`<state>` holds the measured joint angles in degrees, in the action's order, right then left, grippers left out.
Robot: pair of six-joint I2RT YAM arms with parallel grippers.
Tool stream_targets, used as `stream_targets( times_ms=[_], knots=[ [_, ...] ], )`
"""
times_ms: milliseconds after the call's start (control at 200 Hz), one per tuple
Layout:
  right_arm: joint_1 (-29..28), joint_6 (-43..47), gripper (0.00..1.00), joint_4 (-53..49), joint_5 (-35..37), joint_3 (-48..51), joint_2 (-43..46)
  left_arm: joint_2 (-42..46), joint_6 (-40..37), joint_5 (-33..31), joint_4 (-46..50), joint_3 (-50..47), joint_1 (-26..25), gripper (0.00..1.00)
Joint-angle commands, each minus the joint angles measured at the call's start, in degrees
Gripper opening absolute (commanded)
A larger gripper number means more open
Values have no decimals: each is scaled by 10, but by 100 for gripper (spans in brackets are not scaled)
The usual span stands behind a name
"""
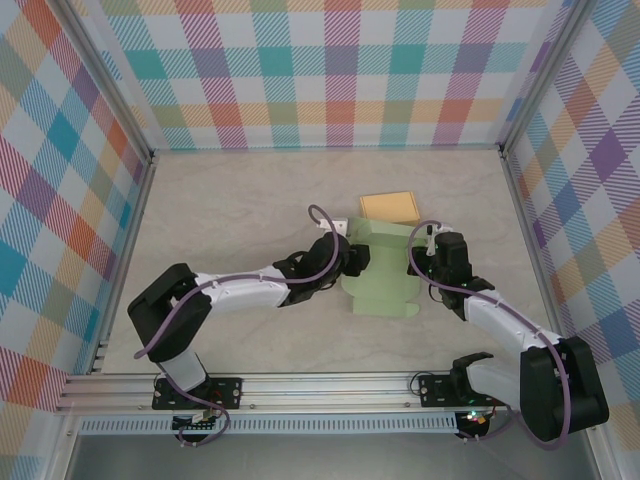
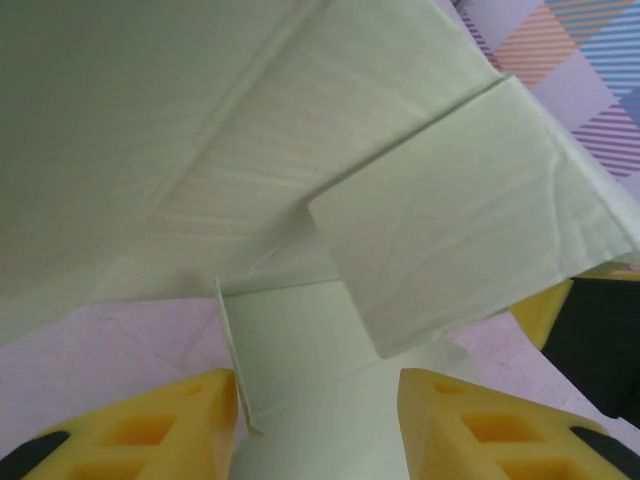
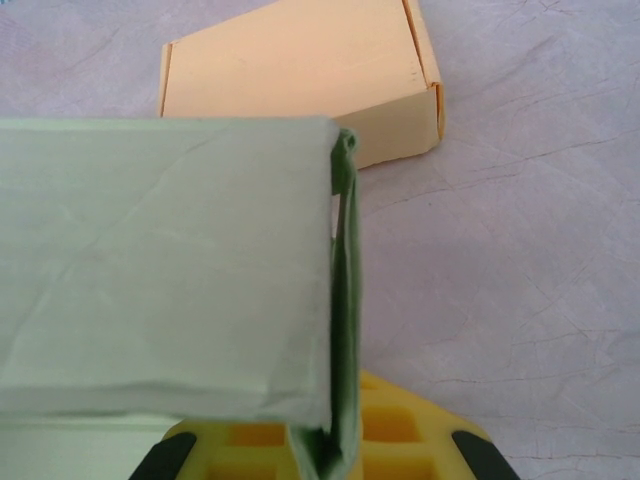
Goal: Fold the paper box
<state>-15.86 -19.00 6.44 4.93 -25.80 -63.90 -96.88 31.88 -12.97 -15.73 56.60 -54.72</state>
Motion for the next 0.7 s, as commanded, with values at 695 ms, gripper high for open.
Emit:
stream_targets(
  times_ms=[695],
  knots=[
    [-4, -2, 0, 17, -4, 9, 13, 36, -71, 59, -80, -43, -7, 54]
  ],
)
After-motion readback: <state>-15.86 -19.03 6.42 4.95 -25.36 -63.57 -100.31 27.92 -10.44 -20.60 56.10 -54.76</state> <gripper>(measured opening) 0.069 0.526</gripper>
